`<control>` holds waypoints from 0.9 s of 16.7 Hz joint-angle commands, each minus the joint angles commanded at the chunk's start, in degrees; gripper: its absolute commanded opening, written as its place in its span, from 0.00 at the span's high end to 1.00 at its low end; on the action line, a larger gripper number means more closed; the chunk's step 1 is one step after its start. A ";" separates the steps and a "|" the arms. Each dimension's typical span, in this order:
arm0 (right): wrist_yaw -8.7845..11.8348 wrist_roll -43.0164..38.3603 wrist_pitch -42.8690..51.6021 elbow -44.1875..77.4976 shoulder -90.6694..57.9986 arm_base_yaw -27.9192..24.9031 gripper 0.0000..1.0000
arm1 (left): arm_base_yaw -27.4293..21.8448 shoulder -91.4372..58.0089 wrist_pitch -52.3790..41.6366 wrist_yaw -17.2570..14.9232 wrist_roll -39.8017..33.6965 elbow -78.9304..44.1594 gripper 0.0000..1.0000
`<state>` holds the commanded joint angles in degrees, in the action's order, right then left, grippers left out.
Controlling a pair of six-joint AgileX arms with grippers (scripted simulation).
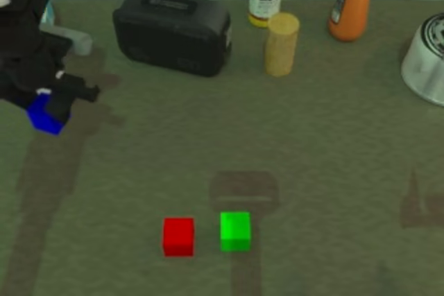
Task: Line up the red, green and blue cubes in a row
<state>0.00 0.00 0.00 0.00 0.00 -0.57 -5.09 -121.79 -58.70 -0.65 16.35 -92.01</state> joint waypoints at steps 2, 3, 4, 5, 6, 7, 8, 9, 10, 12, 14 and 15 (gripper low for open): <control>0.00 0.00 0.00 0.00 0.00 0.00 0.00 | -3.48 -1.31 -1.09 0.16 -4.26 -2.08 1.00; 0.00 0.00 0.00 0.00 0.00 0.00 0.00 | -5.83 -2.13 -1.80 0.26 -7.25 -3.38 1.00; 0.00 0.00 0.00 0.00 0.00 0.00 0.00 | -8.50 -3.00 -2.59 0.37 -10.72 -4.78 1.00; 0.00 0.00 0.00 0.00 0.00 0.00 0.00 | -11.45 -3.89 -3.44 0.49 -14.64 -6.23 1.00; 0.00 0.00 0.00 0.00 0.00 0.00 0.00 | -14.63 -4.79 -4.34 0.61 -19.09 -7.71 1.00; 0.00 0.00 0.00 0.00 0.00 0.00 0.00 | -17.96 -5.67 -5.27 0.71 -23.97 -9.20 1.00; 0.00 0.00 0.00 0.00 0.00 0.00 0.00 | -21.42 -6.54 -6.22 0.81 -29.21 -10.69 1.00; 0.00 0.00 0.00 0.00 0.00 0.00 0.00 | -24.95 -7.40 -7.18 0.90 -34.73 -12.19 1.00; 0.00 0.00 0.00 0.00 0.00 0.00 0.00 | -28.49 -8.22 -8.11 0.99 -40.33 -13.68 1.00; 0.00 0.00 0.00 0.00 0.00 0.00 0.00 | -35.39 -9.64 -9.82 1.17 -51.12 -16.56 1.00; 0.00 0.00 0.00 0.00 0.00 0.00 0.00 | -41.64 -10.56 -11.14 1.41 -60.15 -19.08 1.00; 0.00 0.00 0.00 0.00 0.00 0.00 0.00 | -44.38 -10.79 -11.62 1.55 -63.78 -20.12 1.00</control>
<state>0.00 0.00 0.00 0.00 0.00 -0.57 -49.47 -132.58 -70.32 0.91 -47.42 -112.13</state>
